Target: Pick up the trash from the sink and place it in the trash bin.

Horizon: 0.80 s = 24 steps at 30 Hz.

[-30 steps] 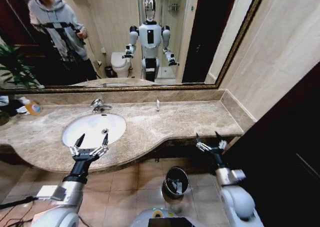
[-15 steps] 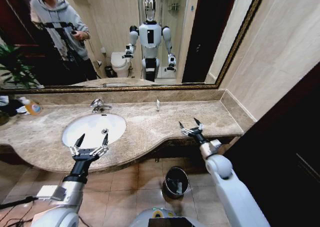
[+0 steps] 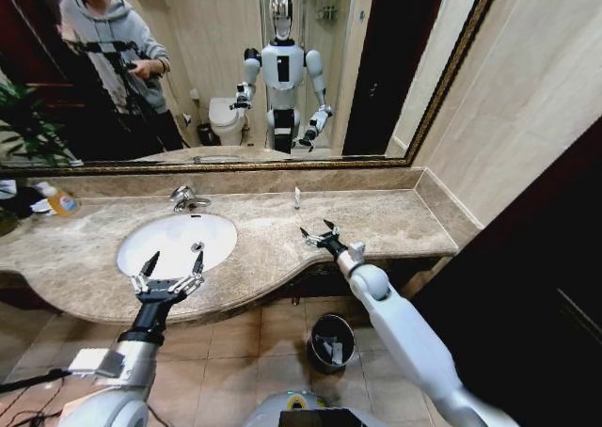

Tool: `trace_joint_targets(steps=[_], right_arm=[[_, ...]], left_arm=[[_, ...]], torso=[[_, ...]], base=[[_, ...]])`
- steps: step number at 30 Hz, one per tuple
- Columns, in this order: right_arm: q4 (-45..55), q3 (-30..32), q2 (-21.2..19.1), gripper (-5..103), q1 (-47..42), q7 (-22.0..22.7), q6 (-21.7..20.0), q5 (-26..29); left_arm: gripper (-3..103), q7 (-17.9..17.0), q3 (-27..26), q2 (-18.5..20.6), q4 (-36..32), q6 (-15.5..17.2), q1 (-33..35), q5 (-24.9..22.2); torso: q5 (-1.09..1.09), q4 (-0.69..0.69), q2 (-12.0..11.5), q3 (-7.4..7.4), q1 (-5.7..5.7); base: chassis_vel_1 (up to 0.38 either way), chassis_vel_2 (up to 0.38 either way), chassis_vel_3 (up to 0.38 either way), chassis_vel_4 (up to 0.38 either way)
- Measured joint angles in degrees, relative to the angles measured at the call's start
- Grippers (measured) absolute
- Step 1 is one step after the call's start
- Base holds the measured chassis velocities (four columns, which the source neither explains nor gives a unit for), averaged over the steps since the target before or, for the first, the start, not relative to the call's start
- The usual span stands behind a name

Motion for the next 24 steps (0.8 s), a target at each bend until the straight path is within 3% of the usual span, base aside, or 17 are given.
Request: trace_joint_targets(steps=[16,24], right_arm=[[-18.3,-3.7,7.6,100,12.8,-0.6,3.3,-3.4],[-22.0,-1.6,8.4,100,14.4,-1.3,5.3,-6.0]], left_arm=[[100,0.0,0.0,0.0,0.0,0.0,0.0,0.0],[100,0.0,0.0,0.0,0.0,0.0,0.0,0.0]], torso=[[0.0,0.0,0.0,0.0,-0.01],[0.0,0.0,0.0,0.0,-0.01]], base=[[0.0,0.0,0.0,0.0],[0.0,0.0,0.0,0.0]])
